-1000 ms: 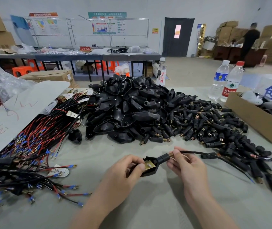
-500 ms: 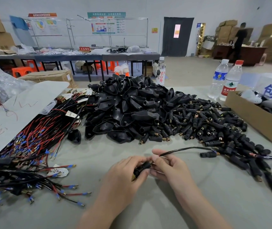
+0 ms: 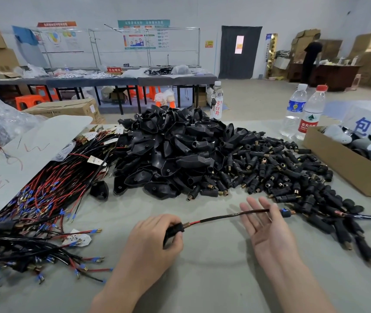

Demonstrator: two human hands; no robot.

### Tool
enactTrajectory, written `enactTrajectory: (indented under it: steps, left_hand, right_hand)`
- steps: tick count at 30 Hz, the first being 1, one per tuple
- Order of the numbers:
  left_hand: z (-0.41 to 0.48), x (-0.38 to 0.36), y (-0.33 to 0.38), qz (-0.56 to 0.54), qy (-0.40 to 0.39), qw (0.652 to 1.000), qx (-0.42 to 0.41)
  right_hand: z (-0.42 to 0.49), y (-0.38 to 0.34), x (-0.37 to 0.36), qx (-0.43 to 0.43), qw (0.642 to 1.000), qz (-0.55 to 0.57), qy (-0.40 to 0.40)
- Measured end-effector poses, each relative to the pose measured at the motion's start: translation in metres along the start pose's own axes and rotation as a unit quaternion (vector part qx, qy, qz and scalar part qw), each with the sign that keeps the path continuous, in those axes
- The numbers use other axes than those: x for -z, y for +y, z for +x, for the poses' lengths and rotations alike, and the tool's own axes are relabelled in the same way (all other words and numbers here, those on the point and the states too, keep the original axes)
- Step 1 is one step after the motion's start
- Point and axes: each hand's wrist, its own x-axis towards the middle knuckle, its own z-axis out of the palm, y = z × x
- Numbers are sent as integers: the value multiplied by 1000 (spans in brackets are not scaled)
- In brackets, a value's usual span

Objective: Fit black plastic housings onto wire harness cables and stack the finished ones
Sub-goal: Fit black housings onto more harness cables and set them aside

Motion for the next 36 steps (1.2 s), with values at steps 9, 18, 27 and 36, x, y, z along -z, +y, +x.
enactTrajectory:
  steps: [9, 18, 27, 36]
  left_hand:
    - [2, -21, 7, 56, 52, 996, -37]
    - [3, -26, 3, 119, 41, 991, -44]
    - [4, -10, -1, 184, 6, 981, -52]
    - [7, 123, -74, 384, 48, 905, -176]
  right_hand:
    - [-1, -2, 2, 33, 998, -54, -24]
    - [1, -2, 2, 40, 996, -81, -9]
    - [-13, -6, 0, 38, 996, -82, -5]
    - [-63, 44, -50, -106, 980, -135, -102]
